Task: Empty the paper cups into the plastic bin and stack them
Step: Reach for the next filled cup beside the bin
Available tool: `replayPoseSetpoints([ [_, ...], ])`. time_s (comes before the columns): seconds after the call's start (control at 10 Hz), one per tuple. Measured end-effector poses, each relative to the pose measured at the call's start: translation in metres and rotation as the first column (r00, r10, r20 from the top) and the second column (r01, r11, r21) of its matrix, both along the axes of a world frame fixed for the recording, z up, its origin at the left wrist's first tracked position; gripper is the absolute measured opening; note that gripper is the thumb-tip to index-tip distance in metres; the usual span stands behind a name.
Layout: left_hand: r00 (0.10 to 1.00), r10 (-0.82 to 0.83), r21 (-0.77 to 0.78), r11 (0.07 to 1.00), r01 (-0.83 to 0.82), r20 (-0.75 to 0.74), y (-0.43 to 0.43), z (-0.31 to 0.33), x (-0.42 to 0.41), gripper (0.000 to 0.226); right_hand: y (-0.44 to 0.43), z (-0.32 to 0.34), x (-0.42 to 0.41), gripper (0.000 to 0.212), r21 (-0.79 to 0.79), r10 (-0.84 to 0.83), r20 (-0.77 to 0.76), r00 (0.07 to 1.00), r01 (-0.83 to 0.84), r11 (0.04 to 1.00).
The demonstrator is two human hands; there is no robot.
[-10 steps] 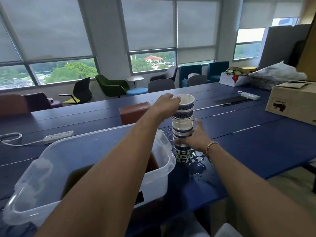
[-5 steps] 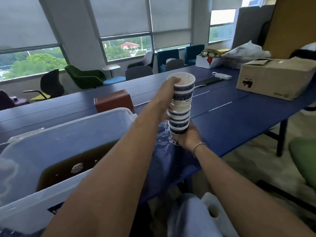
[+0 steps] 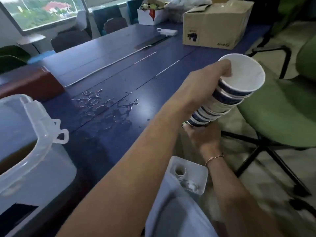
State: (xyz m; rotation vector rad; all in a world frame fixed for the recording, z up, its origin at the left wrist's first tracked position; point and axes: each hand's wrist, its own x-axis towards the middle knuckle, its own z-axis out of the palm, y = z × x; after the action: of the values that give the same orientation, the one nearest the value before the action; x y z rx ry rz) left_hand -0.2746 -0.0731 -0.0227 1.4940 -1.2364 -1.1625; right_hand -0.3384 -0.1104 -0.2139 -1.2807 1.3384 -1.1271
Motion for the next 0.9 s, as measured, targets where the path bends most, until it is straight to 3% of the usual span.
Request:
replayPoseSetpoints([
  [0.1,0.990,-0.010,0.013,1.000,0.012,-0.138,-0.013,-0.012,-0.001,0.011,-0.005,-0.023,-0.023,0.067,-0.138,-0.065,-0.059,0.996,0.056,0.989],
  [0.2,0.982,0.006,0.150,0.989,0.022,-0.188,-0.028,-0.049,-0.010,0.027,0.000,-0.054,-0.047,0.045,-0.091,-0.153,-0.251,0.956,0.134,0.987],
  [0.4,1.000,-0.004,0.472,0.882,-0.002,0.012,-0.041,-0.183,-0.008,0.030,0.020,-0.151,-0.065,0.030,0.111,0.118,-0.420,0.900,-0.078,0.991],
  [0.5,0.998,0.063,0.604,0.795,-0.059,0.013,-0.043,-0.232,0.002,0.035,0.025,-0.199,-0.057,0.052,0.258,0.270,-0.374,0.887,-0.179,0.949],
  [0.6,0.993,0.121,0.671,0.734,-0.100,0.016,-0.048,-0.263,0.009,0.035,0.024,-0.238,-0.052,0.074,0.391,0.277,-0.255,0.926,-0.163,0.906],
  [0.7,0.990,0.136,0.691,0.718,-0.086,-0.019,-0.055,-0.280,0.013,0.028,0.021,-0.249,-0.046,0.070,0.416,0.237,-0.268,0.934,-0.110,0.903],
  [0.8,0.992,0.124,0.703,0.708,-0.065,-0.033,-0.062,-0.296,0.019,0.041,0.014,-0.261,-0.042,0.069,0.471,0.236,-0.288,0.928,-0.077,0.879],
  [0.9,0.990,0.140,0.702,0.703,-0.112,0.018,-0.066,-0.312,0.026,0.031,0.008,-0.290,-0.041,0.062,0.493,0.280,-0.334,0.900,-0.086,0.866],
])
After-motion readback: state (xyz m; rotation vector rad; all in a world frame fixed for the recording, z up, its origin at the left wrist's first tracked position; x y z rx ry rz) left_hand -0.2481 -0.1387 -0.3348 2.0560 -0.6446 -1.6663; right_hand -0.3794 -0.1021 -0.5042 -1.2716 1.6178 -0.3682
